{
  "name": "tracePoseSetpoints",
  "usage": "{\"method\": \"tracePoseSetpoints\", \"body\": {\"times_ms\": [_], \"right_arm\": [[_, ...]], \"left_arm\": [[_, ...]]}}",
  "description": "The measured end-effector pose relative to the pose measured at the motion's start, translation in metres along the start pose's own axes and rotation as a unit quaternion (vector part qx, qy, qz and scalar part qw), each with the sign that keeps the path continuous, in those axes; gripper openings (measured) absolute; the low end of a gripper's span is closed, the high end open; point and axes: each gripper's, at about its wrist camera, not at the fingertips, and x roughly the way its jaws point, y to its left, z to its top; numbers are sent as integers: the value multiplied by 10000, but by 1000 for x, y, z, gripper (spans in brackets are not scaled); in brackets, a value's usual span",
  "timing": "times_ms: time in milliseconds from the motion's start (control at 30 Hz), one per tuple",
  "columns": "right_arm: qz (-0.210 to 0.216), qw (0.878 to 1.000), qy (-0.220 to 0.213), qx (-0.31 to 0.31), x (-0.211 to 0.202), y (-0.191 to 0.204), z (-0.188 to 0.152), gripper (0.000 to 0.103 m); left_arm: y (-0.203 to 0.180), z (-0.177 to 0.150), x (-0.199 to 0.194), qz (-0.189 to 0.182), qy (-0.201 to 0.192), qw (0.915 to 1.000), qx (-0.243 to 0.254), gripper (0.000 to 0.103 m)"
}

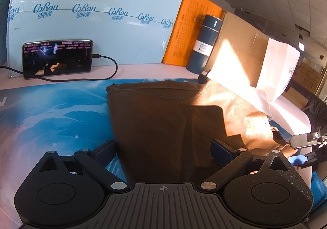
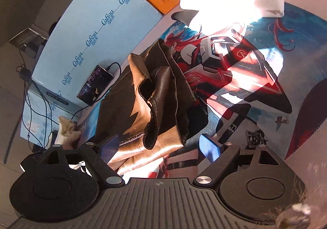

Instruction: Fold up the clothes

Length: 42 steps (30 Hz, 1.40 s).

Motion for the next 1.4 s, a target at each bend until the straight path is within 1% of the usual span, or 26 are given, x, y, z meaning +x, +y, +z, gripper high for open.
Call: {"method": "tracePoseSetpoints", "body": {"times_ms": [100,200,333,433,533,667,767,833,900,1000,1133,1300,1333,1400], "right_arm": [[100,9993,149,343,-3,-7,-4,85],[99,9981,312,529,0,-10,-7,85],[87,9980,326,532,4,-8,-5,87],[46,9980,304,547,10,-4,-3,91],[49,9983,270,514,18,1,-1,97],[59,9988,267,410,32,10,3,99],[188,9982,142,549,42,11,6,100],[294,9975,32,649,48,12,7,103],[323,9974,-123,629,52,15,6,103],[434,9975,-271,484,58,21,3,103],[492,9975,-497,117,63,34,-3,103],[781,9945,-701,50,67,38,-1,103],[804,9941,-732,48,68,39,0,103],[624,9951,-769,33,72,38,0,101]], "left_arm": [[1,0,-1,0,5,10000,7,100],[0,0,0,6,19,10000,33,100],[-2,1,0,15,39,10000,61,100],[-4,0,1,38,105,9999,96,100],[-10,-1,7,135,292,9991,269,101],[-18,-3,10,259,412,9974,526,102],[-21,-4,11,332,449,9963,647,103],[-22,-5,12,362,461,9959,692,103],[-22,-5,12,365,465,9958,702,103],[-23,-5,12,355,473,9956,726,103],[-23,-6,12,350,483,9954,754,103],[-23,-7,13,336,483,9954,751,103],[-23,-7,13,330,483,9955,748,103],[-23,-7,13,304,478,9957,728,103]]}}
